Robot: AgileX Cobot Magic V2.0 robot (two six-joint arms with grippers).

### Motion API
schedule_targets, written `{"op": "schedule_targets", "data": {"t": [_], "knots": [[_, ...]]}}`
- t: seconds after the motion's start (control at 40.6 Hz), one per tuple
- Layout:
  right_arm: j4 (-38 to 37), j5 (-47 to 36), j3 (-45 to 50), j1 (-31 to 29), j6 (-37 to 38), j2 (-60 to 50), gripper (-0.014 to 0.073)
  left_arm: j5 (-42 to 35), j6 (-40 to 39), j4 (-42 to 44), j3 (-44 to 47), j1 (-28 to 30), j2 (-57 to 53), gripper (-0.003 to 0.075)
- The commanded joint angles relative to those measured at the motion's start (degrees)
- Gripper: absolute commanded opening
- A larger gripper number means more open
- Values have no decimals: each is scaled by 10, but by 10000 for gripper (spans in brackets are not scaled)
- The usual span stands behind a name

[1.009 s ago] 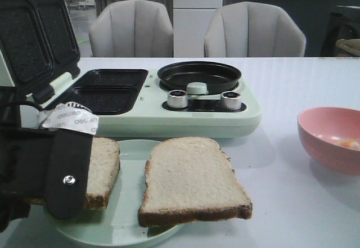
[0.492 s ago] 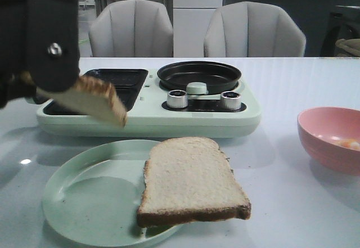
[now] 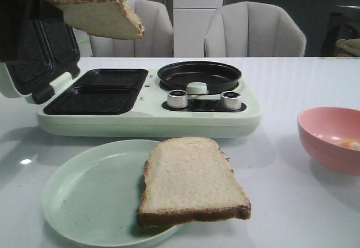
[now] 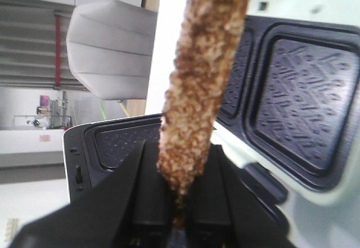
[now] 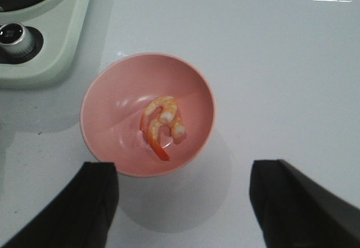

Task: Make breakfast with bread and shrimp
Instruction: 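Lift the bread slice with the left gripper over the waffle plate, then lower the bread onto the farther waffle plate and open the left gripper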

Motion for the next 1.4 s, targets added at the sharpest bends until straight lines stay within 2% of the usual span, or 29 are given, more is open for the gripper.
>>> {"op": "schedule_targets", "data": {"t": [0.0,0.197,0.542,0.714,1.009,1.206,1.378], "knots": [[0,-40,-20,-3,-1,-1,591,-19,-10,25,-72,43,29,101],[0,-40,-20,-3,-1,-1,591,-36,-10,25,-185,91,132,101],[0,-40,-20,-3,-1,-1,591,-37,-10,25,-355,133,322,101],[0,-40,-20,-3,-1,-1,591,-59,-10,25,-373,145,370,101],[0,-40,-20,-3,-1,-1,591,-69,-10,25,-368,146,376,112],[0,-40,-20,-3,-1,-1,591,-61,-10,25,-325,146,363,239],[0,-40,-20,-3,-1,-1,591,-77,-10,25,-285,146,320,459]]}}
